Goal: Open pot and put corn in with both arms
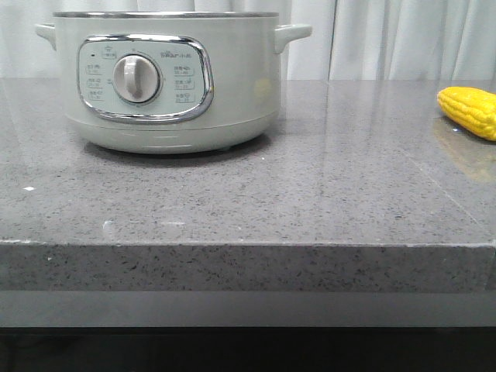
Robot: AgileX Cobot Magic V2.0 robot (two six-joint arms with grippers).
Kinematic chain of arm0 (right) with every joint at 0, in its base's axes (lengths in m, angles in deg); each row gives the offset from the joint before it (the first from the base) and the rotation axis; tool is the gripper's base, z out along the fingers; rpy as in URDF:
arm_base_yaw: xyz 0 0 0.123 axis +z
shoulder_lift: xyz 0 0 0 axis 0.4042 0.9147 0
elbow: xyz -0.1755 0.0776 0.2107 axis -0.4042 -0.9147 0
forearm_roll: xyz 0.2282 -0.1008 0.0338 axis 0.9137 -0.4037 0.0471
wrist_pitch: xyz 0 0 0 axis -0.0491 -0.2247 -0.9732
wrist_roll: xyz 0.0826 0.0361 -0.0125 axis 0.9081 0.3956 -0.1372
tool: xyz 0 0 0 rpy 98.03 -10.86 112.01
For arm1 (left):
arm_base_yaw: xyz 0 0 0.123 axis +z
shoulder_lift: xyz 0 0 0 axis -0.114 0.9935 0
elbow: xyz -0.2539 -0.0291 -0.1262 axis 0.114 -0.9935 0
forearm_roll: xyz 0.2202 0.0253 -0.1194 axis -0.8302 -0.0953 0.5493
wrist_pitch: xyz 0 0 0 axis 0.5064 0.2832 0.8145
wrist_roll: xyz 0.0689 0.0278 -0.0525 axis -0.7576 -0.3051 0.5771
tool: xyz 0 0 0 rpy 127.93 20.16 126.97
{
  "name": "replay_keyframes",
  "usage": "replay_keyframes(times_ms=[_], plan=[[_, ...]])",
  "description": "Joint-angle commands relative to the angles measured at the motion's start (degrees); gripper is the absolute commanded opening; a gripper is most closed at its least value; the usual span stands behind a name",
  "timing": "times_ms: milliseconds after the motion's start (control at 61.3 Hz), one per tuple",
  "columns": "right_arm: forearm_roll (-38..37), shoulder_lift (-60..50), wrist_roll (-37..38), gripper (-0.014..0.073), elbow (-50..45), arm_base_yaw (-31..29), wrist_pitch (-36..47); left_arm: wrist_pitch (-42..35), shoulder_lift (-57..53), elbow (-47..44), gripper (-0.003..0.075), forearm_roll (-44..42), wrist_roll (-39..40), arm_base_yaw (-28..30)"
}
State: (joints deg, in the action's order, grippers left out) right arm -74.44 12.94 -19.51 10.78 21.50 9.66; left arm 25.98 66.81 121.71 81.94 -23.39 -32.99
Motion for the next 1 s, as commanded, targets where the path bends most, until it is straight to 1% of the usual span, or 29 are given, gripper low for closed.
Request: replay_keyframes(times_ms=[0,490,751,979], plan=[[0.1,4.2,0.1,0.0561,5.5,-0.5,1.4,-8.2,-0.2,2.0,0.0218,0.8,0.4,-0.4],[0.0,31.2,-0.2,0.0561,27.9,-0.5,-9.5,-8.2,-0.2,2.0,0.0218,1.0,0.4,-0.4],[-1.1,41.8,-0.2,0.0561,37.4,-0.5,-10.2,-8.2,-0.2,2.0,0.0218,1.0,0.4,-0.4],[-1.1,47.9,-0.2,0.0561,41.6,-0.5,-7.4,-8.3,-0.2,2.0,0.0218,1.0,0.4,-0.4]])
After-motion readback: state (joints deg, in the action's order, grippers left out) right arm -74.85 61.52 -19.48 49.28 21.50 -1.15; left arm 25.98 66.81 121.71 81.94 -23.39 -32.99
